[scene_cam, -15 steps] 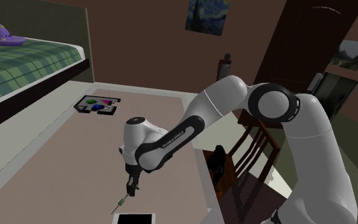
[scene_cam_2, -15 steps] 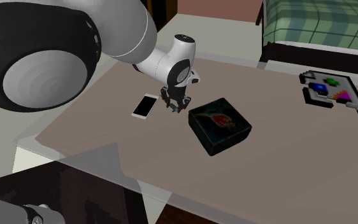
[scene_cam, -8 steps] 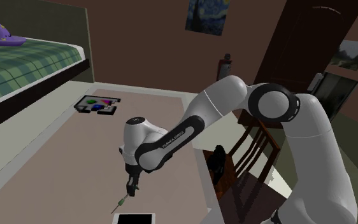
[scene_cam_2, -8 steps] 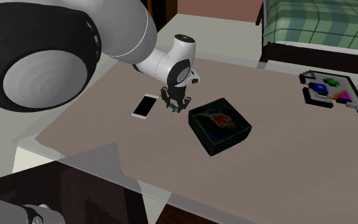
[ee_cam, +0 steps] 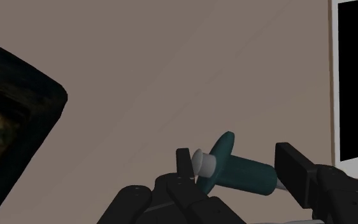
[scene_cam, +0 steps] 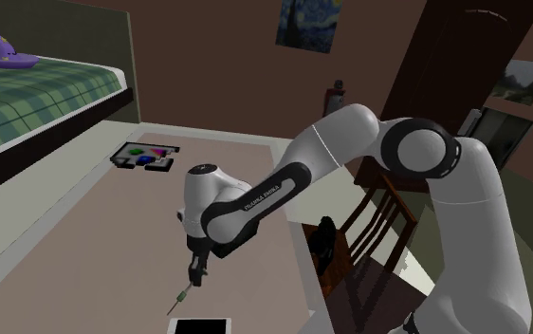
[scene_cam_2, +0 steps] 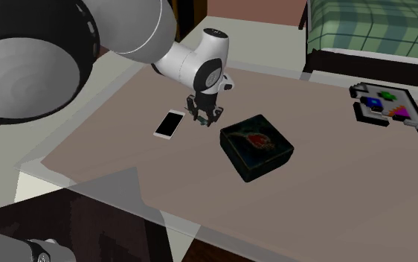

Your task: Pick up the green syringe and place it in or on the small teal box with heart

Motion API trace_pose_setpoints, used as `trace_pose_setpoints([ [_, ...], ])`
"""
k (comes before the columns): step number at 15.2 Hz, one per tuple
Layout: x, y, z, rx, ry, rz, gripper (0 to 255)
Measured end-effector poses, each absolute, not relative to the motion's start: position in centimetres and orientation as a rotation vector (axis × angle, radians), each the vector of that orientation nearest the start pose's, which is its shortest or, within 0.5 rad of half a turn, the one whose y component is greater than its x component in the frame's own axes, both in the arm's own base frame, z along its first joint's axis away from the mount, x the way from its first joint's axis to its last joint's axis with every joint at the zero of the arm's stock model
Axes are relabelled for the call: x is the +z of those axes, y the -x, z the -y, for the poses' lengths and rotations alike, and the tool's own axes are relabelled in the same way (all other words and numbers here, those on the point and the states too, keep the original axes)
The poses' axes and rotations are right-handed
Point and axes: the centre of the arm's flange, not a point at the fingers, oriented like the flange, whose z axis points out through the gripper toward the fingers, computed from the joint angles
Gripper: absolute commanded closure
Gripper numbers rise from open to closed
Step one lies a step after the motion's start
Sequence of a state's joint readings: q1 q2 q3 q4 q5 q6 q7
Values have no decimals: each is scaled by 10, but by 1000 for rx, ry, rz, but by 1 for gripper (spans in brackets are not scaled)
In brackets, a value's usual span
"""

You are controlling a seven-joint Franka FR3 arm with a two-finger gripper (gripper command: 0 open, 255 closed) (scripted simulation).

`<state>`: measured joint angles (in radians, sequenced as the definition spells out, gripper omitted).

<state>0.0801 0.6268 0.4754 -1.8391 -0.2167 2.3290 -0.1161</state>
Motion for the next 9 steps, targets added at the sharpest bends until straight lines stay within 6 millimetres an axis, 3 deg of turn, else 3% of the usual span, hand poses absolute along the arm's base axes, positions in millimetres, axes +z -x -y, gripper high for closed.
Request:
trace_pose_setpoints([
  [9, 259, -554, -318, 122, 2818, 1119, 255],
])
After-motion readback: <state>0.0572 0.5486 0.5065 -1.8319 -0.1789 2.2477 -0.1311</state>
